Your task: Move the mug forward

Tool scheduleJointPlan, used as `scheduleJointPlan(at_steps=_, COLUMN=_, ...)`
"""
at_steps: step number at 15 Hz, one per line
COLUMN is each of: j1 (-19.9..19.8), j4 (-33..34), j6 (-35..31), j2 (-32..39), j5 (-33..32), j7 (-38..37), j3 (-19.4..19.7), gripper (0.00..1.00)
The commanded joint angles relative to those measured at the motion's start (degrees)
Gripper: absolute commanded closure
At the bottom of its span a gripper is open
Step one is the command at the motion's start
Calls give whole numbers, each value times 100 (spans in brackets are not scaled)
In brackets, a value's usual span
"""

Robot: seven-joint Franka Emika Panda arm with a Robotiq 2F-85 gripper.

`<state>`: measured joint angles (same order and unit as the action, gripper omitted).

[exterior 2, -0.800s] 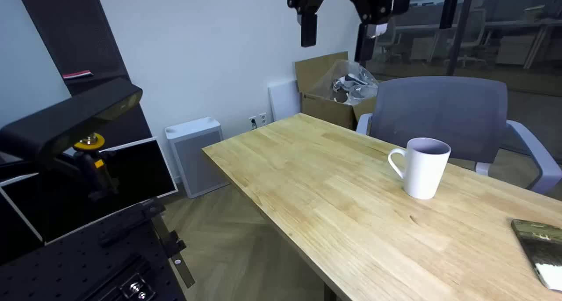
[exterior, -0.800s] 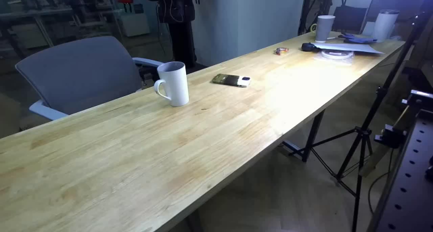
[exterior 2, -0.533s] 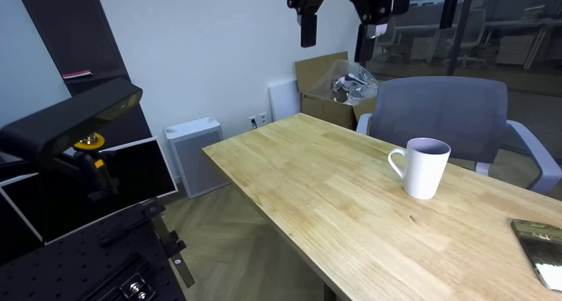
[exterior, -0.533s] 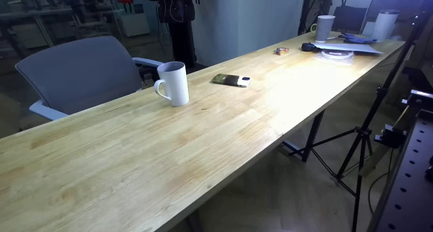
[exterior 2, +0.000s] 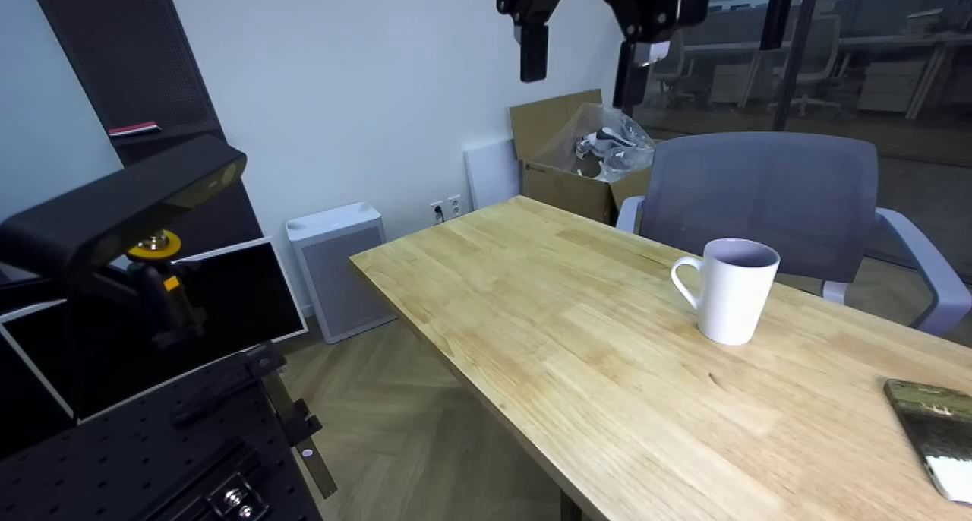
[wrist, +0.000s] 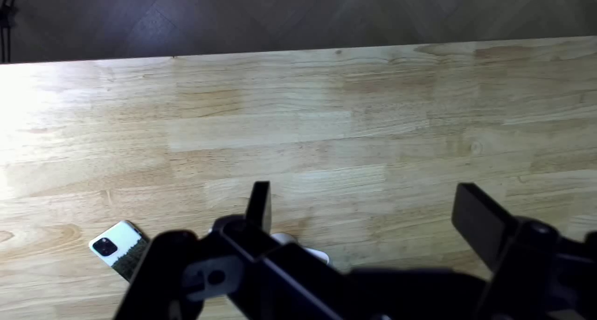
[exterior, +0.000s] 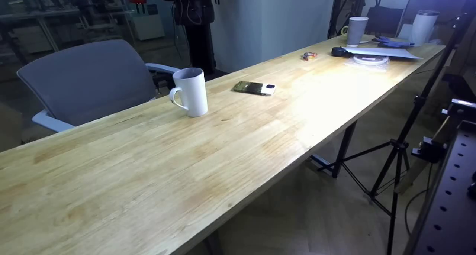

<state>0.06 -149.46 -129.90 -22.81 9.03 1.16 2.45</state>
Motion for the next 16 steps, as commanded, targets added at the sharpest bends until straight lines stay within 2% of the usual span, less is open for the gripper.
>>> scheduleJointPlan(at_steps=1, j1=-5, j4=7, j6=13, j2=-1, j5=-1, j7=0, j3=-3, gripper=0)
scheduleJointPlan(at_steps=7, j1=40, j4=1, j6=34, j2=-72, j5=-22, j7=108, j3=-26, gripper=0)
scheduleJointPlan(at_steps=16, j1=-132, j4=1072, j6=-227, j2=867, j5=26, j7=426, j3=274, gripper=0)
